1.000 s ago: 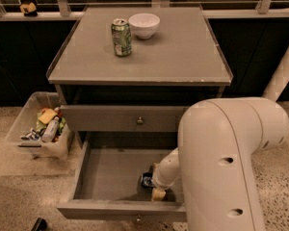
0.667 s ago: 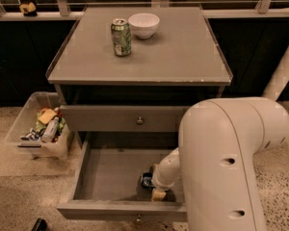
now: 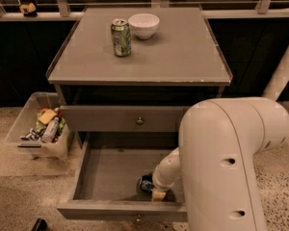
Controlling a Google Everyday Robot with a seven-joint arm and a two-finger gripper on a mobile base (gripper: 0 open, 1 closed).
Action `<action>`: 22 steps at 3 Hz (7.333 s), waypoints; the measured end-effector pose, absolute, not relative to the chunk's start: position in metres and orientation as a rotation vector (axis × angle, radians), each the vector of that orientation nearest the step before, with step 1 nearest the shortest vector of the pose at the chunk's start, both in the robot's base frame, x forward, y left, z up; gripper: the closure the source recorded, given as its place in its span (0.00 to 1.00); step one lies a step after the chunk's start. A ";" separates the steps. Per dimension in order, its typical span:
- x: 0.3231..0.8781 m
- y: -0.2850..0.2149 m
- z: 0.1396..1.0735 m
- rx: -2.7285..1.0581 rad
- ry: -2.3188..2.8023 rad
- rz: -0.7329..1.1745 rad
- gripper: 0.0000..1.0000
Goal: Pick pepsi can from middle drawer and place on counter
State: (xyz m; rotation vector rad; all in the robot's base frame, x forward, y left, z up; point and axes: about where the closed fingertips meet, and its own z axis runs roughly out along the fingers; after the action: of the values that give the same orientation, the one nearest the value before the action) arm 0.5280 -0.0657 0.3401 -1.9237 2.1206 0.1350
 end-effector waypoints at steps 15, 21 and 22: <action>0.638 -0.141 0.757 -1.674 2.006 -0.592 1.00; 0.476 -0.095 0.795 -2.073 1.751 -0.808 1.00; 0.505 -0.105 0.854 -2.055 1.729 -0.915 1.00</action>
Offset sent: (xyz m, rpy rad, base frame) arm 0.0000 0.0000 0.0000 0.0000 0.0000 0.0000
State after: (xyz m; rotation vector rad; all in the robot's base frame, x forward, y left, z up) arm 0.5054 -0.1046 0.8539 -2.0555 1.7285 -0.9146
